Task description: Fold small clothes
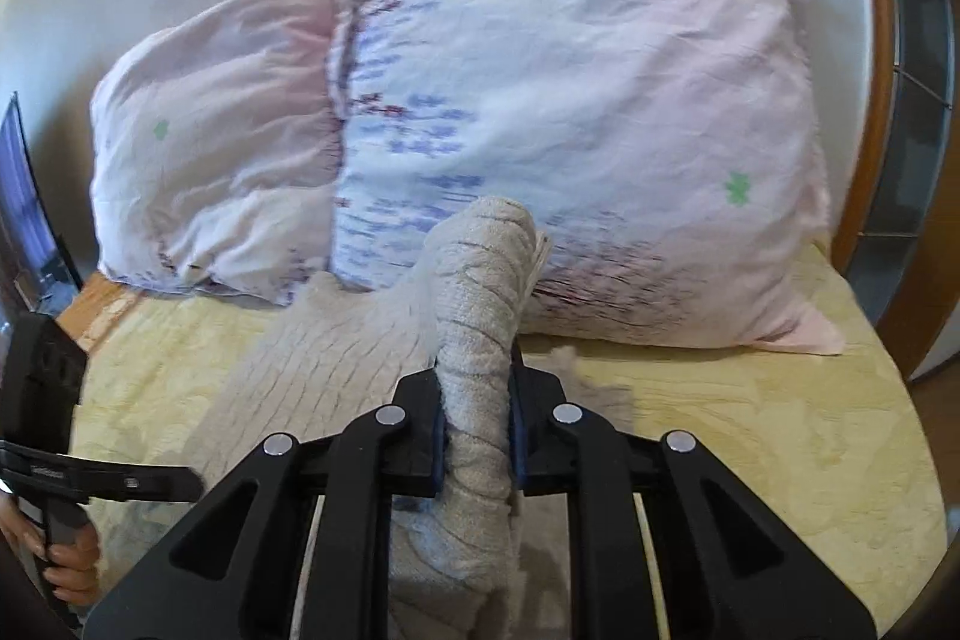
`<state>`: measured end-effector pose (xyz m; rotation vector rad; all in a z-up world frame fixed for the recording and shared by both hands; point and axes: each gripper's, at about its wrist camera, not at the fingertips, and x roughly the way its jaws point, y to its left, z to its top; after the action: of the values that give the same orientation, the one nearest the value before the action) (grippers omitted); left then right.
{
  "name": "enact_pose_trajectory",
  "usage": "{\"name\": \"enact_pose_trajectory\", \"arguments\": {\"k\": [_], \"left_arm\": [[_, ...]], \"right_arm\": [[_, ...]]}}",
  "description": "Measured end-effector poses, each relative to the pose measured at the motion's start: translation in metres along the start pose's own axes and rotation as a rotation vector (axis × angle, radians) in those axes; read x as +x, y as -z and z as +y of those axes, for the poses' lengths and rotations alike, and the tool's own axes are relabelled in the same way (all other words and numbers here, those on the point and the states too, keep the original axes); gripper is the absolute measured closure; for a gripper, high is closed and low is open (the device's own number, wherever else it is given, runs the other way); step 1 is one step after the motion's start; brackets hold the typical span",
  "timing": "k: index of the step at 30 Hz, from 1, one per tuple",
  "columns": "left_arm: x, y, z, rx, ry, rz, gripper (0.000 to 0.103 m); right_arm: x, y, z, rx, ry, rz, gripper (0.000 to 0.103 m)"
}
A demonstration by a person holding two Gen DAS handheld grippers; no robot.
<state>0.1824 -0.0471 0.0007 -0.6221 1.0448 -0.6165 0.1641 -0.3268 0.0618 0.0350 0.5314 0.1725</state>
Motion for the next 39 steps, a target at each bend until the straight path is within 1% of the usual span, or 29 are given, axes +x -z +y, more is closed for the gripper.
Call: {"name": "enact_pose_trajectory", "arguments": {"k": [3, 6, 8, 10, 11, 12, 13, 15, 17, 19, 20, 23, 26, 28, 29, 31, 32, 33, 34, 36, 37, 39], "left_arm": [[0.004, 0.005, -0.006, 0.023, -0.001, 0.018, 0.028], [0.009, 0.009, -0.008, 0.027, 0.007, 0.037, 0.028], [0.013, 0.012, -0.008, 0.027, 0.006, 0.049, 0.028], [0.014, 0.014, -0.008, 0.029, 0.005, 0.047, 0.028], [0.013, 0.015, -0.009, 0.028, 0.006, 0.048, 0.028], [0.012, 0.015, -0.009, 0.025, 0.008, 0.047, 0.028], [0.01, 0.016, -0.009, 0.021, 0.011, 0.043, 0.028], [0.005, 0.016, -0.008, 0.02, 0.01, 0.032, 0.028], [0.002, 0.016, -0.007, 0.019, 0.01, 0.024, 0.028], [-0.001, 0.018, -0.007, 0.016, 0.003, 0.019, 0.029], [-0.002, 0.019, -0.006, 0.016, 0.005, 0.019, 0.03], [-0.005, 0.024, -0.005, 0.017, 0.005, 0.025, 0.034], [-0.007, 0.029, -0.003, 0.009, 0.006, 0.031, 0.041], [-0.007, 0.031, -0.001, 0.001, 0.006, 0.035, 0.046], [-0.007, 0.033, 0.0, -0.001, 0.005, 0.038, 0.05], [-0.005, 0.034, 0.0, -0.003, 0.004, 0.049, 0.061], [-0.003, 0.035, 0.0, 0.002, 0.005, 0.056, 0.067], [-0.004, 0.037, 0.0, 0.008, 0.001, 0.053, 0.073], [-0.004, 0.037, 0.0, 0.017, 0.003, 0.054, 0.078], [-0.006, 0.037, 0.002, 0.016, 0.018, 0.056, 0.083], [-0.009, 0.037, 0.002, 0.014, 0.03, 0.052, 0.084], [-0.015, 0.038, 0.0, 0.028, 0.05, 0.039, 0.085]], "right_arm": [[0.005, 0.007, -0.015, 0.027, 0.012, 0.026, 0.088], [0.01, 0.012, -0.024, 0.06, 0.004, 0.039, 0.088], [0.022, 0.016, -0.032, 0.093, -0.006, 0.084, 0.087], [0.043, 0.027, -0.045, 0.154, 0.007, 0.185, 0.085], [0.046, 0.03, -0.05, 0.176, 0.013, 0.208, 0.082], [0.042, 0.034, -0.057, 0.218, 0.011, 0.202, 0.076], [0.035, 0.035, -0.063, 0.254, 0.001, 0.18, 0.074], [0.012, 0.037, -0.075, 0.322, -0.017, 0.141, 0.06], [-0.01, 0.042, -0.083, 0.373, -0.049, 0.098, 0.049], [-0.031, 0.052, -0.087, 0.405, -0.103, 0.081, 0.048], [-0.041, 0.061, -0.086, 0.417, -0.147, 0.081, 0.048], [-0.06, 0.077, -0.079, 0.429, -0.227, 0.09, 0.049], [-0.072, 0.093, -0.072, 0.444, -0.284, 0.101, 0.049], [-0.075, 0.1, -0.065, 0.443, -0.308, 0.112, 0.049], [-0.074, 0.103, -0.06, 0.431, -0.308, 0.123, 0.049], [-0.07, 0.106, -0.053, 0.405, -0.286, 0.142, 0.05], [-0.066, 0.108, -0.049, 0.387, -0.266, 0.154, 0.058], [-0.063, 0.109, -0.047, 0.378, -0.252, 0.163, 0.079], [-0.062, 0.109, -0.046, 0.369, -0.235, 0.163, 0.088], [-0.07, 0.104, -0.046, 0.362, -0.222, 0.107, 0.092], [-0.08, 0.1, -0.046, 0.351, -0.215, 0.062, 0.093], [-0.094, 0.095, -0.045, 0.317, -0.179, 0.013, 0.093]]}}
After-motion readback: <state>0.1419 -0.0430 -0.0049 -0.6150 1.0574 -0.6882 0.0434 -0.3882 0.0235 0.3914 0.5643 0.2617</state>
